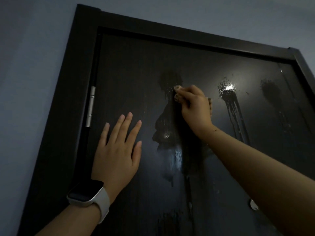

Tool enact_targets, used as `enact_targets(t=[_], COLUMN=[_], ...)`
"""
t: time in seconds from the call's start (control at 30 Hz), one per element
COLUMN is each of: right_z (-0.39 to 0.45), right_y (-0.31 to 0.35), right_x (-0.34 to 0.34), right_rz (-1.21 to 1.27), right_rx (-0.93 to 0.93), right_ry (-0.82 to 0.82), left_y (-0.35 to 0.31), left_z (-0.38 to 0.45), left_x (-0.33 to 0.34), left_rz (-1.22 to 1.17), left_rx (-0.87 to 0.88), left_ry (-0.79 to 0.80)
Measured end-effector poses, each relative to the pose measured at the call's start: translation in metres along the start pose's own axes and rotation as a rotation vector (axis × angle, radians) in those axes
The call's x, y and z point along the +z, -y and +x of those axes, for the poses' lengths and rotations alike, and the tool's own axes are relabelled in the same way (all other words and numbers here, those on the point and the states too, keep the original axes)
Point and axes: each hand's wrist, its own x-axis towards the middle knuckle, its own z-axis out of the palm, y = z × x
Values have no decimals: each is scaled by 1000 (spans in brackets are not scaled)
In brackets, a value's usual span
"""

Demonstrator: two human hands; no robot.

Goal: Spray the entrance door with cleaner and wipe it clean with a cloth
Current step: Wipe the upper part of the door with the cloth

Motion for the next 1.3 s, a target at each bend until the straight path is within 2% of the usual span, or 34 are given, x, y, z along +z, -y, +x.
enact_targets(t=[0.2,0.27,0.37,0.47,0.63,0.7,0.77,0.9,0.97,1.07,1.17,1.23,1.3], right_z=[-75,-49,7,14,-57,-48,-18,24,21,4,4,26,50], right_y=[23,18,10,10,32,27,10,-11,16,72,76,46,7], right_x=[-21,-19,-5,0,-8,-10,-7,4,21,41,43,38,28], right_rz=[26,-29,-35,2,123,150,142,238,223,290,332,261,200], right_rx=[-271,-249,-68,-18,-213,-259,-193,142,144,-65,-253,-191,17], right_ry=[131,119,33,15,100,109,64,-61,-103,-14,98,29,-61], left_y=[0,0,1,1,1,3,12,41,56,75,91,99,103], left_z=[0,0,-1,-1,1,3,7,26,46,86,111,113,111], left_x=[-2,-2,1,1,0,-2,-8,-29,-38,-45,-44,-41,-36], left_rz=[-16,-19,-20,-19,1,5,10,-24,-5,105,101,63,33], left_rx=[1,7,9,12,4,26,88,234,261,148,-27,-82,-103], left_ry=[4,-1,-22,-31,11,39,68,125,110,20,-35,-50,-66])
